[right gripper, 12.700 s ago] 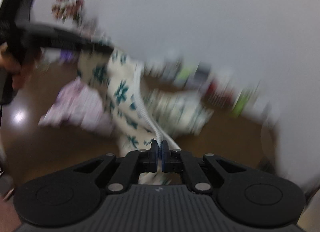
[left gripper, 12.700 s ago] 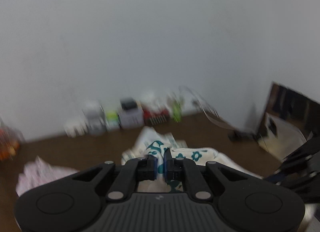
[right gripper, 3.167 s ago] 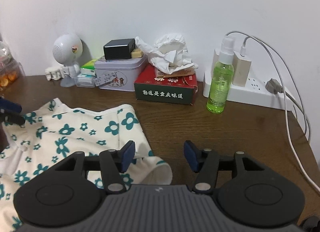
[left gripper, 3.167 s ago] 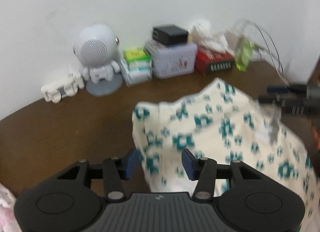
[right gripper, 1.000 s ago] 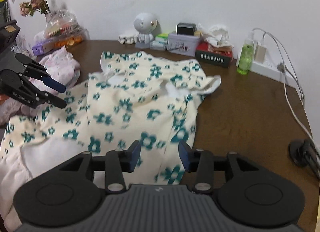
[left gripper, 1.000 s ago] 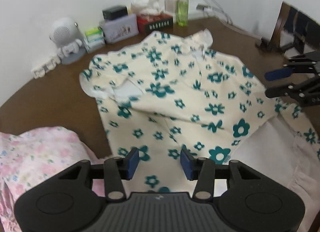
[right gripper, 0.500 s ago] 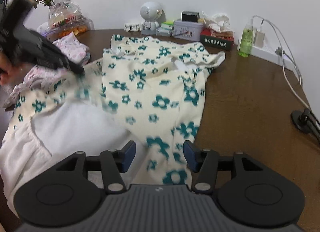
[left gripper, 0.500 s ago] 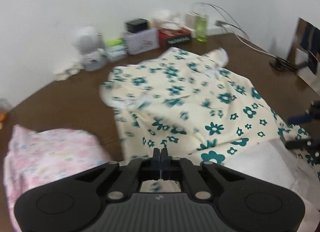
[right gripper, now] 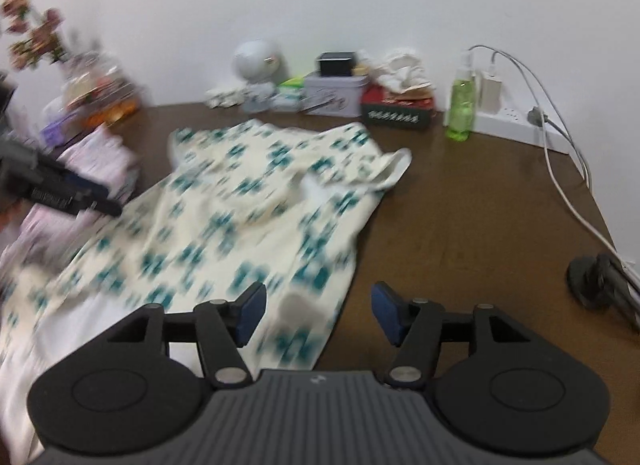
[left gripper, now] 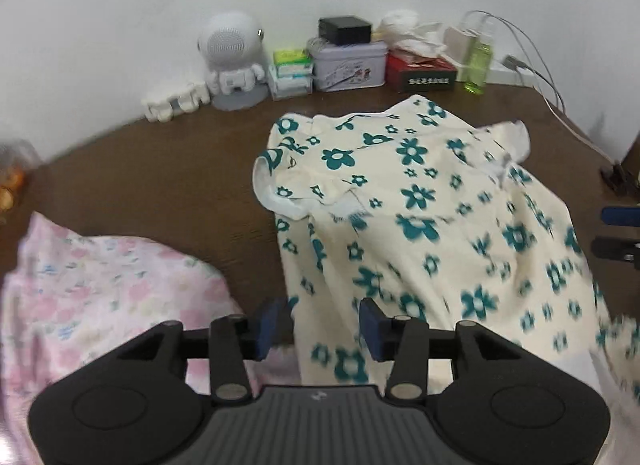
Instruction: Fold clothes
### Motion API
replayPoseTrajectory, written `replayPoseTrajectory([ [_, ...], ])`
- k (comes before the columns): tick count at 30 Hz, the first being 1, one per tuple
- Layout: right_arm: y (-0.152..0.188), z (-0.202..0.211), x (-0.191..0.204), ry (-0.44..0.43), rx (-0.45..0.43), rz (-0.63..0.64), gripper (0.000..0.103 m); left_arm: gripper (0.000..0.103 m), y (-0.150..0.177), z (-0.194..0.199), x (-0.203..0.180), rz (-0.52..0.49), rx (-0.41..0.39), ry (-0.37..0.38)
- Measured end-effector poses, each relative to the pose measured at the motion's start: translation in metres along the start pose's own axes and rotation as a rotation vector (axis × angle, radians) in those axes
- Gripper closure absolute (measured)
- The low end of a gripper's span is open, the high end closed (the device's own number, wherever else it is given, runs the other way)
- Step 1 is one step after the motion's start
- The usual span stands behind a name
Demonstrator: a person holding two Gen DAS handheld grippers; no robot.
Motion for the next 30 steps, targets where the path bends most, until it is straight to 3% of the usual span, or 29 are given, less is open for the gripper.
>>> replayPoseTrajectory([
  [6, -0.025, -0.05, -0.005, 0.015, 0.044, -0.012, 0.049, 0.065, -0.01, -0.033, 0.015, 0.038, 0.032, 0.044],
  [7, -0.025, -0.056, -0.006, 0.019, 0.048, -0.018, 0.049, 0.077, -0.011, -0.035, 0.016, 0.039, 0.03, 0.054],
  [8, -0.025, -0.06, -0.007, 0.02, 0.052, -0.027, 0.05, 0.099, -0.011, -0.037, 0.016, 0.033, 0.016, 0.063],
  [9, -0.025, -0.064, -0.009, 0.019, 0.057, -0.037, 0.053, 0.1, -0.011, -0.036, 0.016, 0.023, 0.011, 0.074],
  [12, -0.021, -0.073, -0.013, -0.007, 0.076, -0.07, 0.098, 0.1, -0.012, -0.029, 0.009, -0.029, -0.029, 0.055],
  [16, -0.022, -0.069, -0.018, 0.013, 0.071, -0.075, 0.099, 0.1, -0.014, -0.014, 0.014, -0.034, -0.07, 0.06],
  [20, -0.025, -0.067, -0.021, 0.02, 0.073, -0.078, 0.096, 0.084, -0.015, -0.012, 0.021, 0.019, -0.059, 0.059],
  [22, -0.023, -0.065, -0.021, 0.007, 0.07, -0.098, 0.083, 0.074, -0.015, -0.008, 0.025, 0.05, -0.078, 0.085],
  [24, -0.021, -0.059, -0.023, 0.005, 0.053, -0.109, 0.075, 0.076, -0.015, -0.005, 0.027, 0.063, -0.093, 0.111],
  [30, -0.019, -0.058, -0.029, 0.004, 0.043, -0.135, 0.075, 0.081, -0.017, -0.024, 0.017, 0.017, -0.041, 0.12],
])
Point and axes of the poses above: each gripper's, at about its wrist camera, not at the fingertips, and z roughly against the way its jaws point, x to its left, y to its underside, the point moved 1 cm from there along -z, roughly the way its jaws point, and after that the axes turned 2 degrees about z, right-handed, at the moved point
